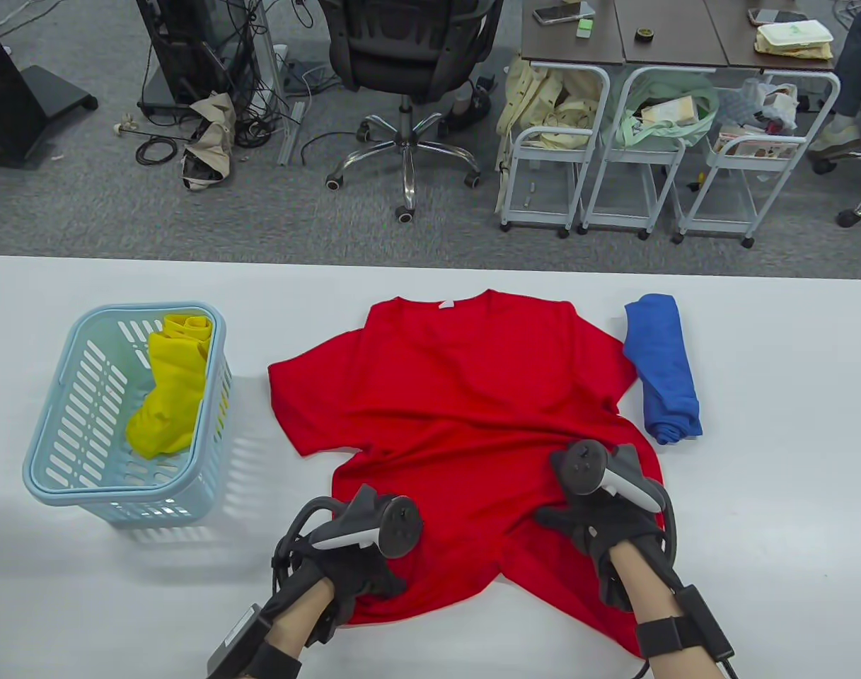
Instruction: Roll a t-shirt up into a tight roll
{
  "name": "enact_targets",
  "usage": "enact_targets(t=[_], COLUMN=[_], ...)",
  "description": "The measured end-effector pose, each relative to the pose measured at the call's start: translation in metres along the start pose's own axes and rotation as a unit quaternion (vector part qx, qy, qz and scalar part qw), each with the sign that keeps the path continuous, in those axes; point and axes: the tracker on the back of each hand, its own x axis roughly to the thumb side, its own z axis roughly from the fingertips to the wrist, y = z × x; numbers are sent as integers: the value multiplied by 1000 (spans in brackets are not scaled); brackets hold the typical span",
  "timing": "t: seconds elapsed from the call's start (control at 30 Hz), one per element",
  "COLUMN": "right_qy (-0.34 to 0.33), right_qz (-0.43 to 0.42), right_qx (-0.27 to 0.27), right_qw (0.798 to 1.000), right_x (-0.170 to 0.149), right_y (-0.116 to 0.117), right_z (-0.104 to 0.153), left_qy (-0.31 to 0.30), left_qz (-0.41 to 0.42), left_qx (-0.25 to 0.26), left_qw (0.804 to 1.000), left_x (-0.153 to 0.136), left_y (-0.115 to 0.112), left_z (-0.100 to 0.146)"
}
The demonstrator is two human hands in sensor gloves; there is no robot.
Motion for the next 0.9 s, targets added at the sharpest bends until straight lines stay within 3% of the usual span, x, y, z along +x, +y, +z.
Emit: enact_targets(t=[0.03, 0.1, 0.23, 0.27, 0.33, 0.37, 0.4, 0.43, 0.53, 0.6, 0.7, 0.8, 0.9], right_qy=[0, -2, -17, -18, -22, -21, -18, -12, -11, -11, -15, -21, -7], right_qz=[0, -4, -25, -27, -32, -30, -24, -16, -20, -22, -25, 3, 85], right_qx=[0, 1, 2, 1, 0, 0, -2, -4, -2, -3, -4, 0, -16], right_qw=[1000, 1000, 1000, 999, 999, 999, 1000, 1000, 1000, 1000, 1000, 1000, 996], right_x=[0, -1, -9, -10, -11, -9, -8, -8, -8, -9, -10, -5, 8], right_y=[0, -1, -4, -4, -5, -4, -4, -3, -2, -2, -4, -7, -14], right_z=[0, 0, 2, 3, 3, 3, 3, 2, 0, 0, 2, 7, 21], left_qy=[23, 48, 97, 111, 144, 158, 173, 159, 130, 128, 107, 105, 101], left_qz=[-51, -85, -21, -15, 9, -13, -62, -124, -140, -112, 7, 59, 44], left_qx=[-53, -47, -45, -27, 83, 125, 128, 119, 113, 94, 72, 141, 145], left_qw=[997, 994, 994, 993, 986, 979, 975, 972, 975, 981, 992, 983, 983], left_x=[1, 0, -39, -48, -61, -59, -54, -44, -26, -28, -41, -49, -50], left_y=[-3, -1, -1, 2, 10, 11, 9, 10, 6, 8, 17, 19, 16], left_z=[-1, -2, 1, 4, 16, 17, 15, 14, 5, 6, 21, 27, 21])
